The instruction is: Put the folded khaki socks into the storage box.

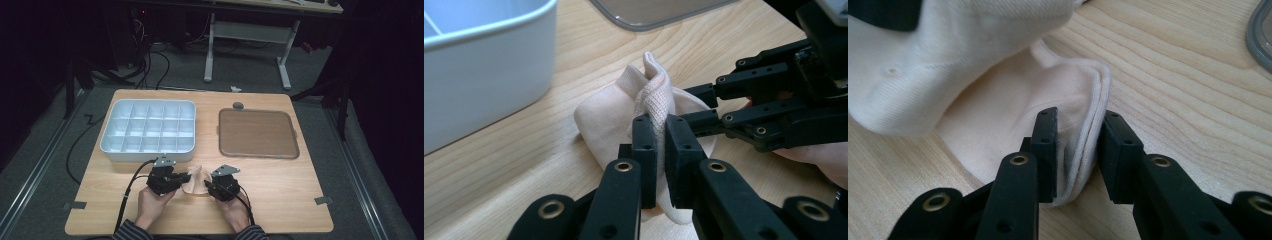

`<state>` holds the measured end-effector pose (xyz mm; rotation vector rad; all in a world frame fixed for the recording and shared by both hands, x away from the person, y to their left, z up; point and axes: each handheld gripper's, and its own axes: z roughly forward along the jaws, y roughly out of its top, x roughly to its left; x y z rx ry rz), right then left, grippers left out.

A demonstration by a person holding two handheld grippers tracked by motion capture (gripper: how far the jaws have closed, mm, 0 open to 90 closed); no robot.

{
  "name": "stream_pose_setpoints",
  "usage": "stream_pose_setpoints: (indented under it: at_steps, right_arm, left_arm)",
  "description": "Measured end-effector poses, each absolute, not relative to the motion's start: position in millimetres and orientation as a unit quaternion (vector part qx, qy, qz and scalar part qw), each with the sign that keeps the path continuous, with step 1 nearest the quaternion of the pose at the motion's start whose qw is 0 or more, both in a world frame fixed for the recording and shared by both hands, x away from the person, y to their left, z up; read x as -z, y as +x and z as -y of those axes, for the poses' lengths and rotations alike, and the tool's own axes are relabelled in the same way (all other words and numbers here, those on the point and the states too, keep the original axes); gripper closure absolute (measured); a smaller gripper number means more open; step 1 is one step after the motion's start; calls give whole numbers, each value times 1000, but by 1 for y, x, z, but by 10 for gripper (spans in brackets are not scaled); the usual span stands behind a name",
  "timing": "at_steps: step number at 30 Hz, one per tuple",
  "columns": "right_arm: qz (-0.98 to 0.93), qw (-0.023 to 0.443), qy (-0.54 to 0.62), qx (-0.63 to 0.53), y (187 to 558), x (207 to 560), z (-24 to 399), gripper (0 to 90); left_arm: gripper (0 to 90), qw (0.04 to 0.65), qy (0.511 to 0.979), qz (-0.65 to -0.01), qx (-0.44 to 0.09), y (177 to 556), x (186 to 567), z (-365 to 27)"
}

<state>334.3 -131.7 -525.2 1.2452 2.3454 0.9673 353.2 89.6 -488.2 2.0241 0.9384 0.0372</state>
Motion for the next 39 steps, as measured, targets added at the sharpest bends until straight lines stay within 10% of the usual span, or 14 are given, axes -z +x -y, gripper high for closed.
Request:
stream_pose_setpoints:
  at_steps: [14, 23, 39]
  right_arm:
    - [-805, 160, 444, -360, 327, 517, 138, 601]
    - [-812, 143, 440, -355, 326, 521, 140, 802]
    - [-819, 143, 435, -347, 334, 524, 133, 818]
  left_arm:
    - [851, 398, 836, -376, -25, 357, 503, -73]
    - [851, 408, 834, -371, -27, 354, 500, -72]
    - [840, 393, 840, -372, -52, 352, 503, -63]
